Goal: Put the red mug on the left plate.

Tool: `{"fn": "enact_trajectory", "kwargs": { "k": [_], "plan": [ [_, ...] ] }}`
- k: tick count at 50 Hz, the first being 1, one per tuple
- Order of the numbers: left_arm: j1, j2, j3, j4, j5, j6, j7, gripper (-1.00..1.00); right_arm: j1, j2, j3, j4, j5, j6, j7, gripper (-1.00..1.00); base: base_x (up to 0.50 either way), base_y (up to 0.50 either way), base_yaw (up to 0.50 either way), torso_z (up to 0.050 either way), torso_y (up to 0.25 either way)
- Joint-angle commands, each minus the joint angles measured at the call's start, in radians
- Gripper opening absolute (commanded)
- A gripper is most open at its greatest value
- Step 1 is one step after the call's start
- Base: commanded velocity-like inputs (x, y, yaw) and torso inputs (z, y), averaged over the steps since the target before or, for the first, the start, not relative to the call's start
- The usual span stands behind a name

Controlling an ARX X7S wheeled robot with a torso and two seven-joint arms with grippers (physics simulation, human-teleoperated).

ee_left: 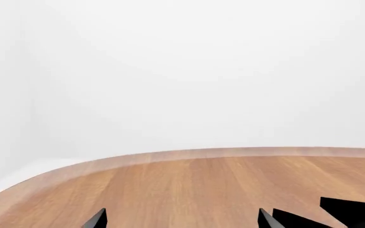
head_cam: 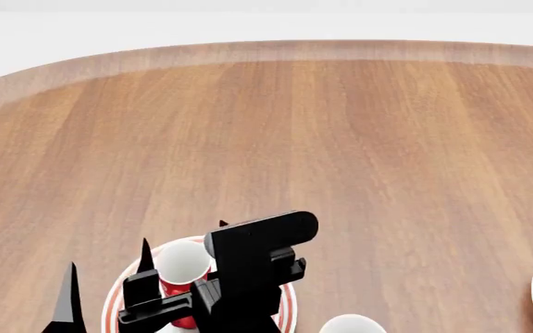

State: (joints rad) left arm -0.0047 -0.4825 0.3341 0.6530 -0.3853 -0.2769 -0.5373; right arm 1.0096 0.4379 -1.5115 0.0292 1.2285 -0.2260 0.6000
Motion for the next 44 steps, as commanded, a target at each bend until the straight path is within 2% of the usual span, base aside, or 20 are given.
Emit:
{"fn": "enact_trajectory", "kwargs": {
  "k": [1, 44],
  "plan": [
    [-0.002, -0.02, -0.007, 0.087, -0.018, -0.048, -0.025, 1.0, 0.018, 0.046, 0.006, -0.104, -0.041, -0.007, 0.06, 1.0, 0.0, 0.0, 0.0, 0.0, 0.0],
    [-0.025, -0.092, -0.062, 0.349, -0.116, -0.166, -0.115, 1.0, 0.072, 0.148, 0.021, -0.373, -0.166, 0.012, 0.205, 1.0, 0.0, 0.0, 0.0, 0.0, 0.0]
  ]
}}
